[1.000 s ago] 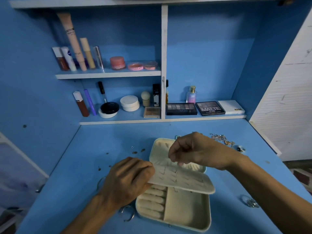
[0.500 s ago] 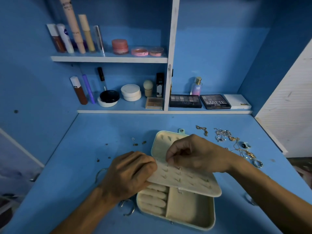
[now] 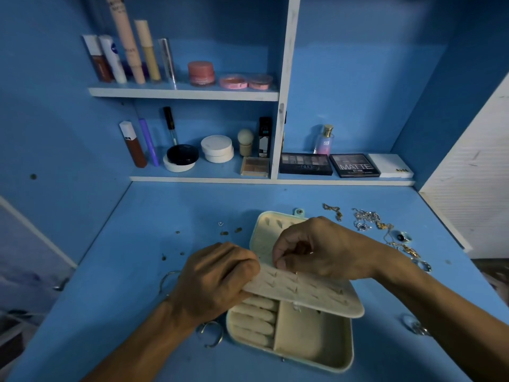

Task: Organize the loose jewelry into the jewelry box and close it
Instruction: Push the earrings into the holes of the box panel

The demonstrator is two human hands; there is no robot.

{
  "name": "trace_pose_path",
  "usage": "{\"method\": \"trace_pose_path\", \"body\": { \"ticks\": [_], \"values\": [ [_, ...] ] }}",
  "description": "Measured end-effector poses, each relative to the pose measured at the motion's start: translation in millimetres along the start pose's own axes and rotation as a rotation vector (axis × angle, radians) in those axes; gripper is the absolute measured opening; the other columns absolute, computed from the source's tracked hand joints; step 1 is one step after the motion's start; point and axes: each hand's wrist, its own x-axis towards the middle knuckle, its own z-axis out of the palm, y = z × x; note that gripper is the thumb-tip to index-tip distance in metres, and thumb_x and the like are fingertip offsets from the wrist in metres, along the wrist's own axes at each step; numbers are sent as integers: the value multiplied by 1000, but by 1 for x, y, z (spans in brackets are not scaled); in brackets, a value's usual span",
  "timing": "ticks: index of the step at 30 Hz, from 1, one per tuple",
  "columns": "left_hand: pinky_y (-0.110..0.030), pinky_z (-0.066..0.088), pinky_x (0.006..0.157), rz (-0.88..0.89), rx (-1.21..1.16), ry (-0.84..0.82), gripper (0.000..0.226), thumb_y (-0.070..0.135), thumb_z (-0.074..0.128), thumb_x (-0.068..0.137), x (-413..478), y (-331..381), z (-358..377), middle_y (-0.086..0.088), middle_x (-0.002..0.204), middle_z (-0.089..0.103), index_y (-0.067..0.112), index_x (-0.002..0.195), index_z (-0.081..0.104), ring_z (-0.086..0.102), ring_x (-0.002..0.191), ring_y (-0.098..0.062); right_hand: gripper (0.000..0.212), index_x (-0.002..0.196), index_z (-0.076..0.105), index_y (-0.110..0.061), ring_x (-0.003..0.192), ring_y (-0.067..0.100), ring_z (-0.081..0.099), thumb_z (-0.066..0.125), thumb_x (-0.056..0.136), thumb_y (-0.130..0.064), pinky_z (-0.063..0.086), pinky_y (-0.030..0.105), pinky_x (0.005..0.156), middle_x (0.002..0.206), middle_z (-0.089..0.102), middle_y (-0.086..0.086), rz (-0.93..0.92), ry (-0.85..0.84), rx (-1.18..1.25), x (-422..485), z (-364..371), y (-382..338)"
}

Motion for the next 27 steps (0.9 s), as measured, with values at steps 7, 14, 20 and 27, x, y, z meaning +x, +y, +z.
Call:
{"method": "trace_pose_path", "body": {
  "ticks": [7, 14, 20, 27],
  "values": [
    [-31, 49, 56, 13, 11, 19, 19, 17, 71, 91, 1, 1, 0, -6, 80, 68, 12, 92, 53, 61, 68, -19, 14, 95, 76, -25, 84, 7, 67, 67, 91, -17, 56, 31, 80, 90, 72, -13, -15, -30, -45, 3, -3, -5],
    [-33, 50, 54, -8, 5, 28, 26, 17, 78, 86, 0, 0, 2, -6, 80, 68, 12, 91, 52, 62, 66, -21, 13, 91, 76, -23, 79, 2, 66, 69, 89, -11, 50, 16, 73, 84, 73, -13, -4, -36, 4, 4, -8, -8],
    [-32, 50, 54, -6, -6, 26, 20, 9, 72, 87, -1, 0, 2, -6, 80, 68, 12, 90, 52, 61, 66, -20, 14, 90, 73, -26, 78, 1, 65, 67, 90, -13, 49, 14, 71, 83, 72, -13, 22, -83, -59, 7, -12, -14],
    [-32, 50, 54, -18, -3, 33, 30, 8, 79, 79, -3, 0, 4, -5, 80, 69, 13, 91, 52, 63, 68, -18, 10, 87, 73, -25, 76, 0, 62, 68, 86, -17, 49, 15, 69, 81, 70, -11, 57, -148, -129, 16, -14, -20]
  ]
}}
